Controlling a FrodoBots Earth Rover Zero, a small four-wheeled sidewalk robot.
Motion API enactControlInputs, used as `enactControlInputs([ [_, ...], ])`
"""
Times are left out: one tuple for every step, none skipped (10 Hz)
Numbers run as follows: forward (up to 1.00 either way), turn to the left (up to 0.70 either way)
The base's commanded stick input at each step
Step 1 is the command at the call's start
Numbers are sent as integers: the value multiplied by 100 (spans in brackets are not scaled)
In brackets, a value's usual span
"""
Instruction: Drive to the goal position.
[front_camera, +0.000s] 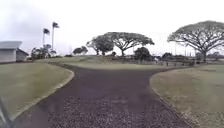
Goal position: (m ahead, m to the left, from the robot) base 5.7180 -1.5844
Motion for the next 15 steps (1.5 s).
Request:
enactControlInputs([
  [70, 0],
  [70, 0],
  [70, 0],
  [70, 0],
  [70, -12],
  [70, -28],
  [70, -19],
  [70, 0],
  [70, 0],
  [70, 0],
  [70, 0],
  [70, 0],
  [70, 0],
  [70, 0],
  [70, 0],
])
